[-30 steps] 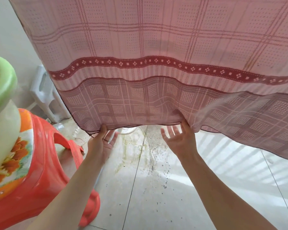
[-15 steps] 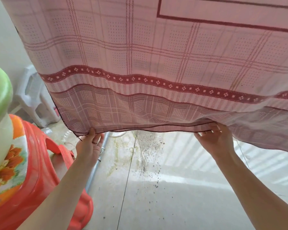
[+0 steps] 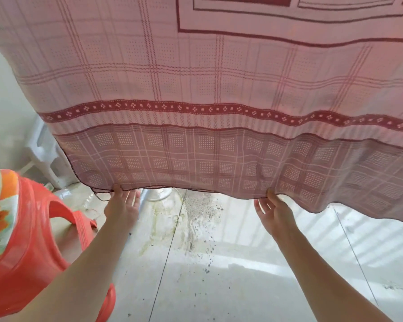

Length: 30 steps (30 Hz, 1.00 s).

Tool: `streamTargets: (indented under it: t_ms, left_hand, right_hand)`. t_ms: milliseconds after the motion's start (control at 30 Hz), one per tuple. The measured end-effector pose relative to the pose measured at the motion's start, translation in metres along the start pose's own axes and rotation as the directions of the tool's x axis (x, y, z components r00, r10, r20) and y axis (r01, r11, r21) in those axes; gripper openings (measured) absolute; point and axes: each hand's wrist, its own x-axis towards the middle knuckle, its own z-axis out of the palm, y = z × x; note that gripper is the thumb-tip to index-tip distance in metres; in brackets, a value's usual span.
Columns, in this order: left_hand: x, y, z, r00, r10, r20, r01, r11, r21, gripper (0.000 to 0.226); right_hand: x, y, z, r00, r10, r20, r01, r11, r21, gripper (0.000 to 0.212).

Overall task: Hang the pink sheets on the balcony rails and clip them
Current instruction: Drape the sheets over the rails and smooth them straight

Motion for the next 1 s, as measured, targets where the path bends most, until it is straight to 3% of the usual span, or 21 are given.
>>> streamTargets:
  t_ms: [67,133,233,300,333,400,433,567,767,867,1000]
  left_hand:
    - [-0.015,-0.021,0.01,0.989,-0.088,0.116,0.085,0.996,0.035,0.052]
    - [-0.041,-0.057,0.028,0.933,-0.259,0.249,0.207,0.954,0.218,0.073]
    - [-0.085,-0.116,0.064,0.805,-0.459,0.378,0.285,0.856,0.432,0.078]
    - [-0.107,-0.145,0.085,0.756,-0.478,0.447,0.286,0.856,0.431,0.08]
    - [-0.117,-0.155,0.094,0.751,-0.452,0.481,0.254,0.871,0.421,0.068]
    - [-0.128,-0.175,0.1,0.792,-0.365,0.49,0.179,0.905,0.386,0.022]
    - [-0.129,-0.179,0.101,0.823,-0.317,0.471,0.154,0.923,0.353,0.017]
    - [-0.127,-0.182,0.093,0.913,-0.234,0.335,0.179,0.966,0.187,0.038]
    - [-0.123,-0.175,0.097,0.97,-0.155,0.187,0.118,0.974,0.195,0.018]
    - [-0.122,-0.177,0.1,0.981,-0.126,0.148,0.095,0.975,0.202,0.013]
    - [-0.12,-0.178,0.099,0.988,-0.096,0.124,0.066,0.972,0.227,0.012]
  right_hand:
    - [-0.001,0.0,-0.001,0.999,0.026,0.02,-0.026,0.999,0.029,0.011]
    - [-0.004,-0.001,-0.001,0.998,0.047,0.051,-0.05,0.997,0.058,0.012]
    - [-0.01,-0.003,-0.002,0.997,0.053,0.064,-0.056,0.997,0.061,0.012]
    - [-0.016,-0.003,-0.009,0.995,0.068,0.069,-0.074,0.995,0.074,0.009]
    - [-0.019,-0.005,-0.014,0.993,0.082,0.082,-0.09,0.991,0.098,0.007]
    - [-0.025,-0.016,-0.026,0.985,0.105,0.14,-0.13,0.975,0.18,0.008]
    - [-0.028,-0.024,-0.031,0.98,0.112,0.164,-0.148,0.962,0.229,0.01]
    - [-0.032,-0.063,-0.058,0.978,0.095,0.188,-0.145,0.951,0.273,0.015]
    - [-0.035,-0.115,-0.103,0.98,-0.036,0.197,-0.024,0.956,0.292,0.034]
    - [-0.03,-0.142,-0.126,0.99,-0.091,0.103,0.054,0.946,0.32,0.009]
    - [-0.018,-0.171,-0.147,0.986,-0.167,-0.007,0.163,0.952,0.257,0.017]
